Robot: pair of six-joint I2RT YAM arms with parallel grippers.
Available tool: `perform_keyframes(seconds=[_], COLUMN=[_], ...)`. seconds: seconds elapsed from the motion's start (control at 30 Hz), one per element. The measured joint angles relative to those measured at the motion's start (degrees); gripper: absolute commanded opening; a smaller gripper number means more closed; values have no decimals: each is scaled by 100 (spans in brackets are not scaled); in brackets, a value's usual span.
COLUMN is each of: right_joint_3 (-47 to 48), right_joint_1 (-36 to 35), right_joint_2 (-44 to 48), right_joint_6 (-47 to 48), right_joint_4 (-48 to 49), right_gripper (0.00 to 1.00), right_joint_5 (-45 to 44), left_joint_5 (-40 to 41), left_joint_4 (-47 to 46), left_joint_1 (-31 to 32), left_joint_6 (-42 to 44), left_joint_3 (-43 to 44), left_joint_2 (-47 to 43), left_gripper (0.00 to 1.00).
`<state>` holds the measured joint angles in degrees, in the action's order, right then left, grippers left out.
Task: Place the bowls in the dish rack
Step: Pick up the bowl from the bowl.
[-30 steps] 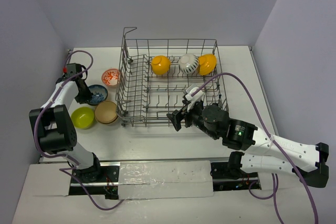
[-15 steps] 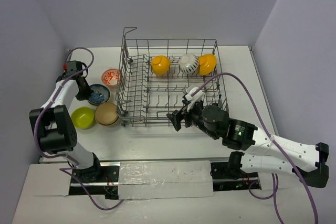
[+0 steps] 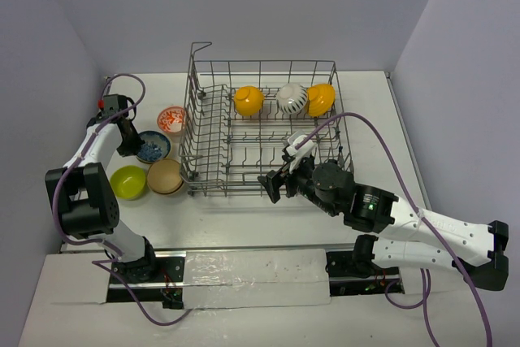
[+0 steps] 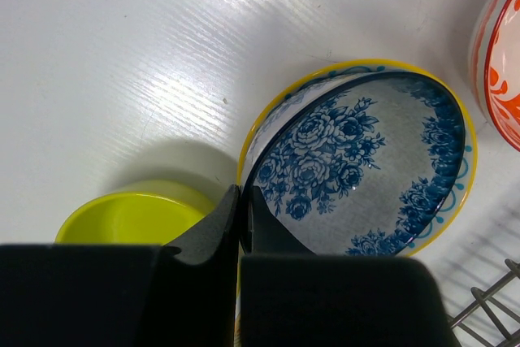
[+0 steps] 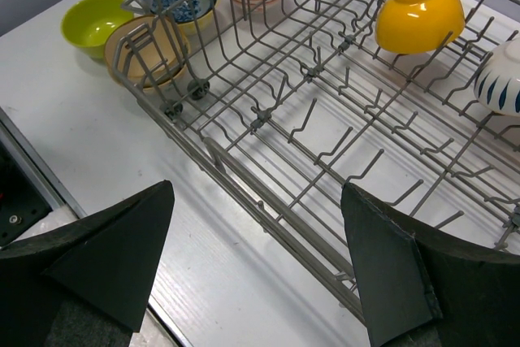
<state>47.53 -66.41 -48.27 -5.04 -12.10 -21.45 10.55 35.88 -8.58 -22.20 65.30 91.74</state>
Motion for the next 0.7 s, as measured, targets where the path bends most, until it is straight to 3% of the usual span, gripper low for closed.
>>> perform_keyframes(seconds=[0.7], right_joint_3=[2], right_joint_1=[0], right_joint_2=[-385], right_joint_6=[22], right_joint_4=[-101], right_gripper=[92], right_joint_5=[-20], left_joint_5=[136], left_joint_4=[413], left_joint_1=[155], left_joint_6=[-17], left_joint_3=[695], left_joint_2=[-501], left_gripper=[0])
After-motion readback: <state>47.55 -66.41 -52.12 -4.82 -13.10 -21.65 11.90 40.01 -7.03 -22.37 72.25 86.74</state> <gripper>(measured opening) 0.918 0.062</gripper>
